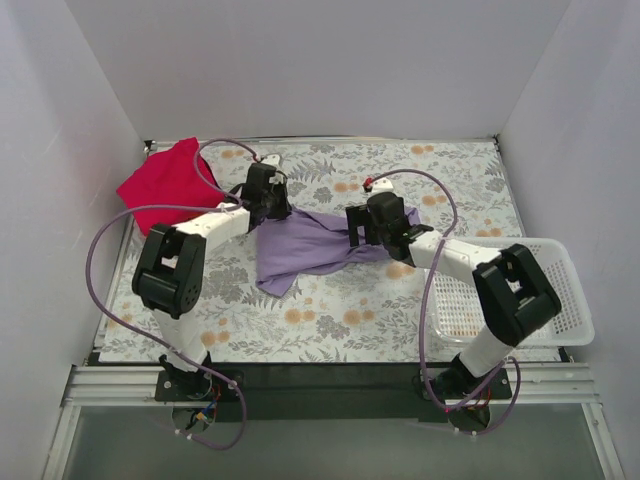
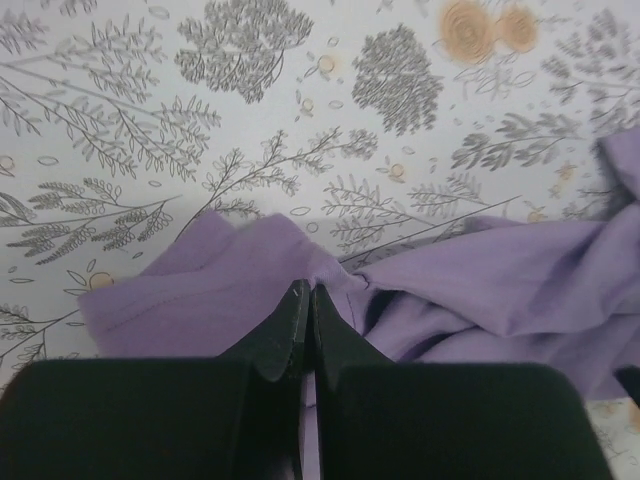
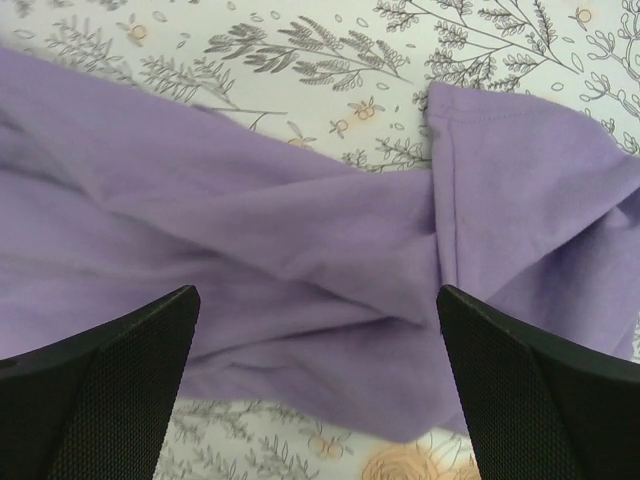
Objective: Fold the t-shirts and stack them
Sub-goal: Flatten the tshirt out
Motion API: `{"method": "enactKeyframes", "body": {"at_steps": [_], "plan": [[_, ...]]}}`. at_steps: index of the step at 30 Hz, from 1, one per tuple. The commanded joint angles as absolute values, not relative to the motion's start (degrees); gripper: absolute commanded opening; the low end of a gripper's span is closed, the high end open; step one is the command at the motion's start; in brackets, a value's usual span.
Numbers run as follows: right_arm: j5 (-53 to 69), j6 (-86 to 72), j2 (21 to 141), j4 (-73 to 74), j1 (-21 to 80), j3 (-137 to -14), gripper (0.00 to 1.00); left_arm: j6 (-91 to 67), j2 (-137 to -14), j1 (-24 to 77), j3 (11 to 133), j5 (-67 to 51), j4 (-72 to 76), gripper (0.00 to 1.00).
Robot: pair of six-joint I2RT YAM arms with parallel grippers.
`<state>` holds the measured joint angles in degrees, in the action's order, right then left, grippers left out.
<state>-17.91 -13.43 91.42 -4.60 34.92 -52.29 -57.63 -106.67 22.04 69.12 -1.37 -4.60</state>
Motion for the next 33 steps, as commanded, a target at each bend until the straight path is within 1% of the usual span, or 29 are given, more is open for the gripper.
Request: {"method": "enactKeyframes", "body": {"at_steps": [1,8,12,14,17,20,24,25,29,31,32,33], "plan": [[-20.9,-12.4,95.7,-6.6,33.6,-57.5,0.94,-56.9,-100.1,22.3,68.3,0.5,-2.3,0.0],[-21.0,-12.2,101.5,-5.3,31.9,-62.4,0.92,-56.3,-99.1,22.3,67.7,2.3,-2.8,0.0],[-21.8,-12.7,102.2,-4.7,31.7,-61.7,0.86,-56.0,-99.0,22.3,67.7,3.3,-3.1,0.0],[-24.5,-13.8,102.1,-3.8,31.3,-61.2,0.83,-55.9,-98.7,22.3,67.5,3.6,-3.1,0.0],[-24.2,-15.0,102.3,-3.1,29.3,-61.0,0.82,-56.0,-98.2,22.3,67.1,3.6,-3.3,0.0],[-22.5,-15.0,102.9,-3.0,27.4,-61.3,0.78,-55.9,-97.7,22.3,66.6,3.8,-3.3,0.0],[-22.4,-13.8,105.2,-3.0,27.2,-62.9,0.64,-56.0,-97.6,22.3,66.4,4.3,-3.3,0.0],[-22.4,-13.5,105.5,-3.0,27.1,-63.2,0.63,-55.9,-97.6,22.3,66.4,4.5,-3.2,0.0],[-22.3,-12.9,106.7,-3.1,27.0,-64.9,0.54,-56.0,-97.5,22.3,66.1,4.6,-3.3,0.0],[-22.9,-12.7,107.4,-3.2,27.1,-65.7,0.44,-55.9,-97.4,22.3,65.9,4.5,-3.3,0.0],[-23.3,-12.6,107.6,-3.2,26.9,-66.4,0.34,-55.9,-97.2,22.3,65.8,4.6,-3.4,0.0],[-24.2,-12.6,107.7,-3.2,26.8,-66.7,0.3,-55.9,-97.3,22.3,65.8,4.6,-3.4,0.0]]}}
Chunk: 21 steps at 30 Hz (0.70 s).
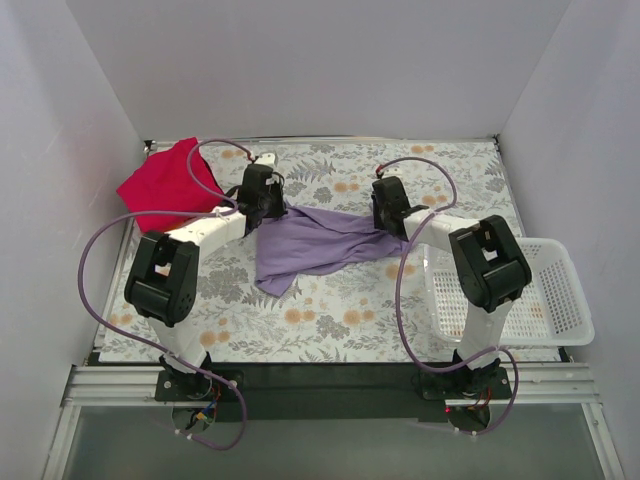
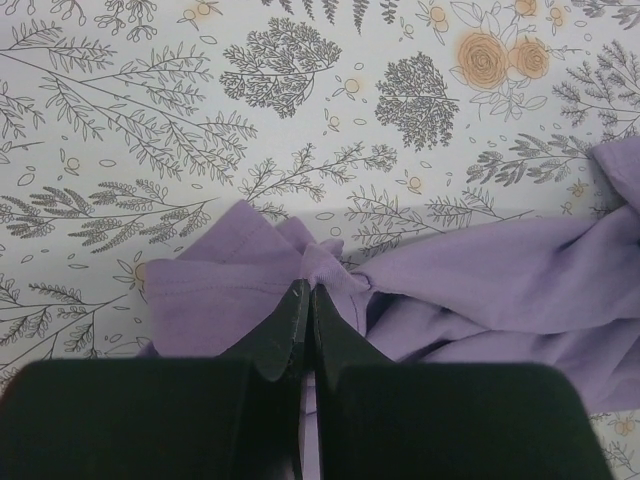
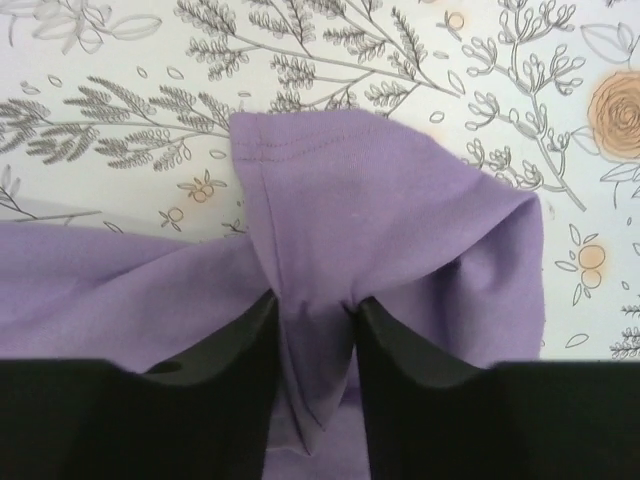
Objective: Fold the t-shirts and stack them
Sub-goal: Flatten the tshirt out
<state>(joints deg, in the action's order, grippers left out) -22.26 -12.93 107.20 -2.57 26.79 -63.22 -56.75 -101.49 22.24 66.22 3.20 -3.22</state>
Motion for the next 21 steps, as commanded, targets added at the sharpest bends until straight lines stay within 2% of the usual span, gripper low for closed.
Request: {"method": "enactKeyframes", "body": {"at_steps": [1,2,3,4,5,12,19,20,21], "plan": [[-24.7,-12.5,107.7,-3.2,26.8,-67.0,0.27,-56.0,-97.1,22.3,65.7,4.7,-3.4,0.0],[-25.0,-12.4,107.8,-3.2,26.9,-67.2,0.23,-55.9,-96.9,22.3,65.7,4.9,-3.5,0.0],[-25.5,-12.3,107.2,-3.1,26.9,-67.3,0.12,-56.0,-96.9,22.3,65.7,5.3,-3.6,0.0],[-26.3,-12.3,106.8,-3.1,26.9,-67.2,0.05,-55.6,-96.8,22.3,65.7,5.9,-3.9,0.0],[-26.5,-12.3,105.4,-3.0,26.9,-66.7,0.01,-55.6,-96.4,22.3,65.7,8.8,-4.1,0.0],[-25.9,-13.1,92.2,-1.8,28.6,-58.5,0.01,-55.6,-89.7,20.3,64.7,17.7,-5.5,0.0],[-28.5,-17.1,77.4,2.5,39.1,-47.7,0.01,-55.2,-79.5,20.3,57.8,15.9,-1.0,0.0],[-27.5,-18.5,75.8,3.2,39.3,-46.2,0.16,-55.3,-79.5,20.3,57.1,15.9,-1.3,0.0],[-26.2,-19.0,74.9,4.2,39.3,-45.3,0.22,-55.3,-79.5,20.3,56.9,15.9,-2.1,0.0]]}}
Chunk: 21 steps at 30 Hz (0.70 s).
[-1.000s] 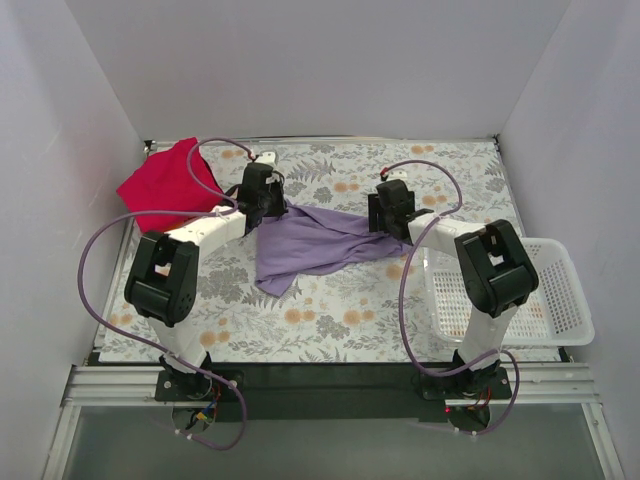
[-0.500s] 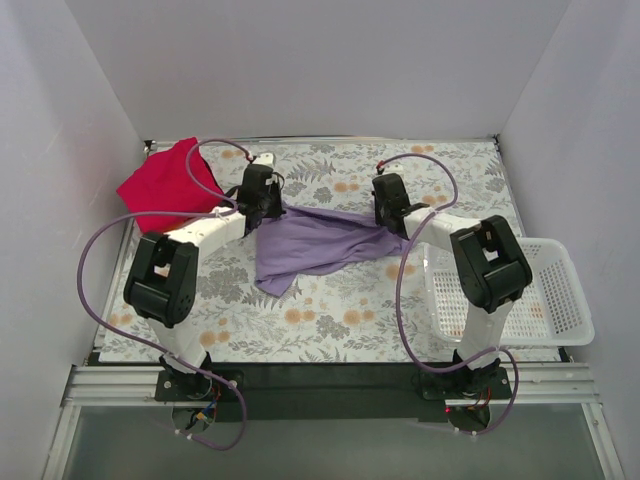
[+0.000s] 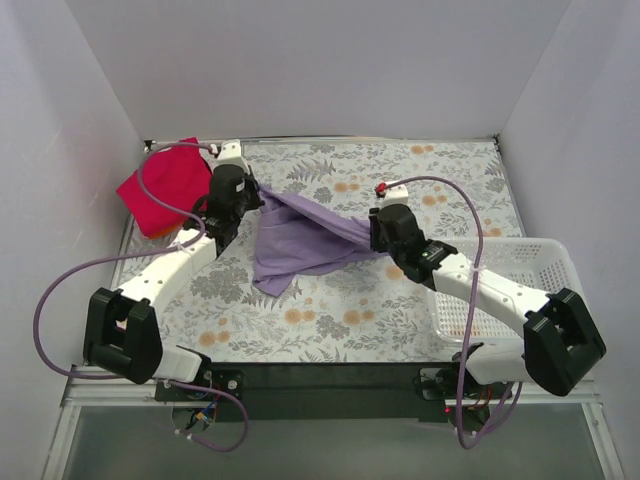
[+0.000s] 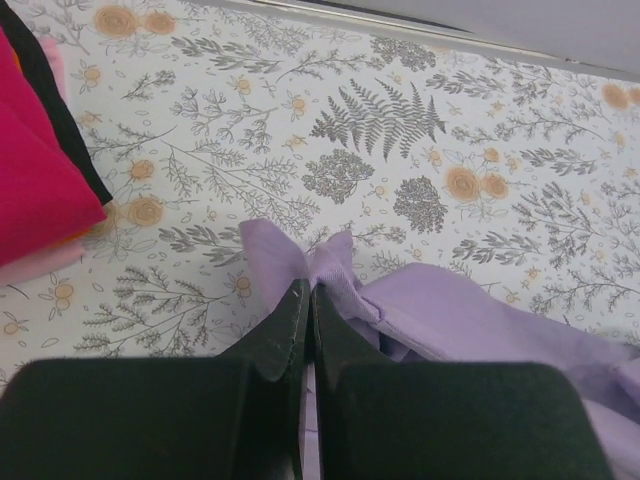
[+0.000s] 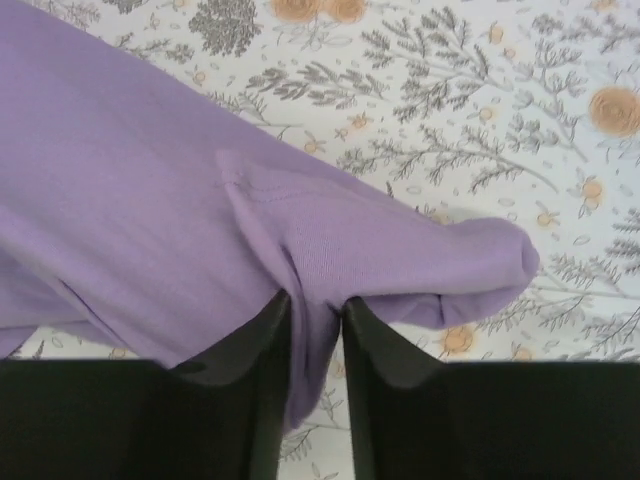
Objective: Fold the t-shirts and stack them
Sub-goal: Flatten the tshirt out
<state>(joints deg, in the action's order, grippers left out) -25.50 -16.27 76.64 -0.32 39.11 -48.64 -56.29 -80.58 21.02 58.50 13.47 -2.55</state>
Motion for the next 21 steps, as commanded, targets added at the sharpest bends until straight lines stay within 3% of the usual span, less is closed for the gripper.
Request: {"method": "enactKeyframes", "body": {"at_steps": [1,2,6,13,21], "plan": [[-26.4,-19.4,74.1,4.7,39.5,-44.5,0.27,-55.4,-79.5,20.3,56.6,16.0,-2.5,0.0],[-26.6,-19.9,72.3,4.8,39.5,-43.0,0.44,-55.5,-79.5,20.3,55.6,16.1,-2.7,0.0],[-30.0,-19.1,70.1,4.8,39.6,-43.8,0.63,-56.9,-78.8,20.3,52.7,15.2,-2.9,0.0],[-29.8,-16.2,80.0,2.7,39.4,-52.4,0.65,-58.0,-77.0,20.3,49.2,14.0,-3.6,0.0],[-20.2,-16.2,90.3,-1.4,39.8,-56.3,0.59,-58.2,-77.3,20.3,48.3,14.8,-4.2,0.0]]}}
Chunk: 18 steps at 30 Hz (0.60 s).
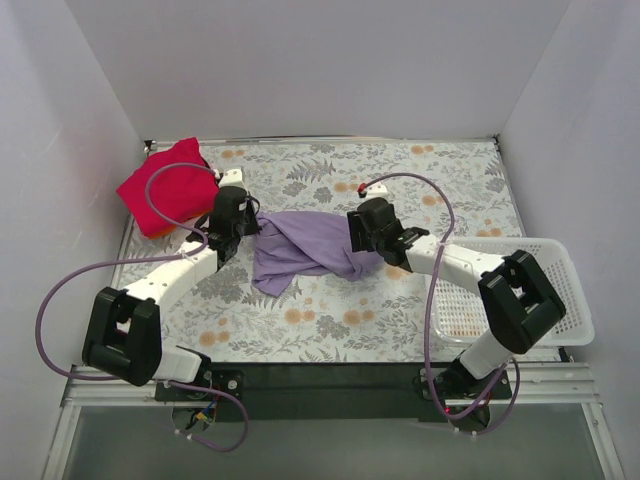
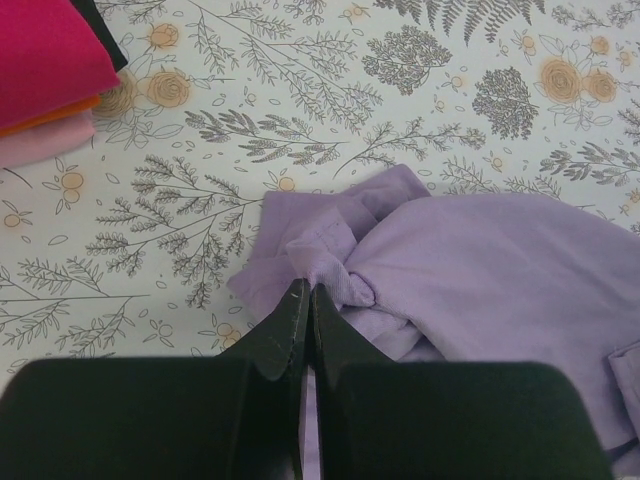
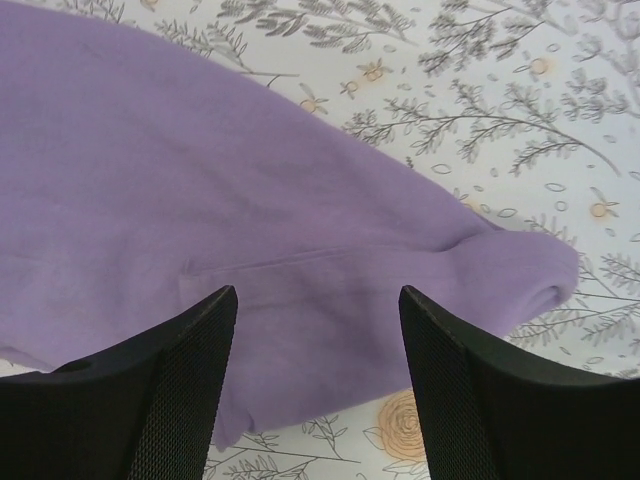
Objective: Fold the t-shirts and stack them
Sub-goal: Flatten the tshirt out
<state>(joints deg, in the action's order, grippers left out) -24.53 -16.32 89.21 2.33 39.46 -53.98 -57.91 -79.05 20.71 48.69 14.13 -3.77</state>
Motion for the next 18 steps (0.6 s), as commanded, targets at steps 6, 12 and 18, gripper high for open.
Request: {"method": "enactKeyframes", "body": {"at_steps": [6,12,18], "plan": [[-19.3,-16.6,92.4,-1.8,42.4,-55.3,0.58,-58.4,-79.0,20.3,48.9,14.0,-4.0,0.0],[-17.8,-16.9,94.1,-2.6,43.0,-54.8,0.57,-58.5,-79.9,20.3,49.0,13.7,-4.0,0.0],[-18.2,-16.6,97.8,-2.5,43.0,-56.6,0.52,-58.3,-79.8,20.3,48.8,13.9,-4.0,0.0]]}}
